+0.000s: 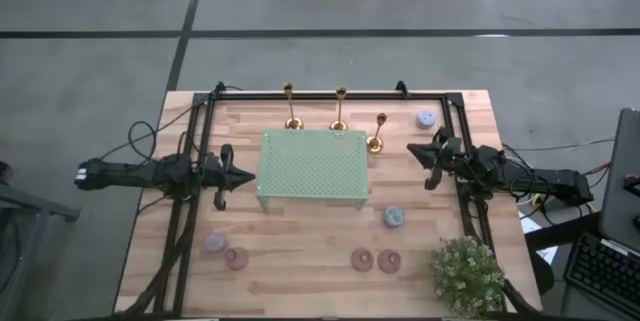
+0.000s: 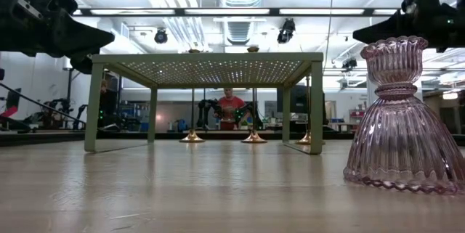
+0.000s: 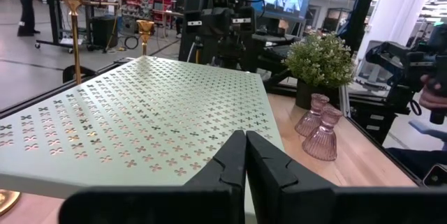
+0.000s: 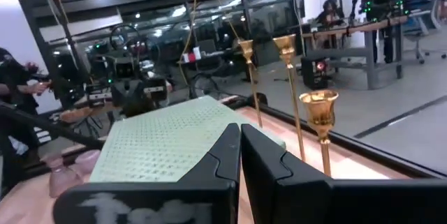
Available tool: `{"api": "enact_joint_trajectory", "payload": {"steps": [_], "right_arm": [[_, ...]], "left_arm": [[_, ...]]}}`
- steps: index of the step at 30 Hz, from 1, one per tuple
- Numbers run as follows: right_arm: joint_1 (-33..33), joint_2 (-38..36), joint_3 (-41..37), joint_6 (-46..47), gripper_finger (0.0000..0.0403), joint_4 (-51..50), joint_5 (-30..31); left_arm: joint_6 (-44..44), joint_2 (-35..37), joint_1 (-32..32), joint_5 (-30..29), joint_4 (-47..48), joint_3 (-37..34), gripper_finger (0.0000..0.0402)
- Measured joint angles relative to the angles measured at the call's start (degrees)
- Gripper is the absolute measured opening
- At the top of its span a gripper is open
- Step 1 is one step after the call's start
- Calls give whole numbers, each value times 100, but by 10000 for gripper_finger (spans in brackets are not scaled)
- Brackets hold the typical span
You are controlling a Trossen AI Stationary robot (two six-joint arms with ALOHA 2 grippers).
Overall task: Pick & Place candle stick holders
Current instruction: Put the right gold candle holder on the shelf
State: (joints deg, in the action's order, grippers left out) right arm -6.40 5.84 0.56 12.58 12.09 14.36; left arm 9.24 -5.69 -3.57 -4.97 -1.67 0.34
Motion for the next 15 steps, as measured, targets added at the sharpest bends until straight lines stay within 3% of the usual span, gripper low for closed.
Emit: {"api": "enact_joint_trajectory", "payload": {"steps": [7, 15], "right_arm": [[-4, 742, -2, 325, 8, 309, 1141], [-4, 2090, -2, 823, 19, 1293, 1214]], "left_arm": [[1, 0, 0, 0, 0, 0, 14], [1, -2, 0, 0, 0, 0, 14]]}}
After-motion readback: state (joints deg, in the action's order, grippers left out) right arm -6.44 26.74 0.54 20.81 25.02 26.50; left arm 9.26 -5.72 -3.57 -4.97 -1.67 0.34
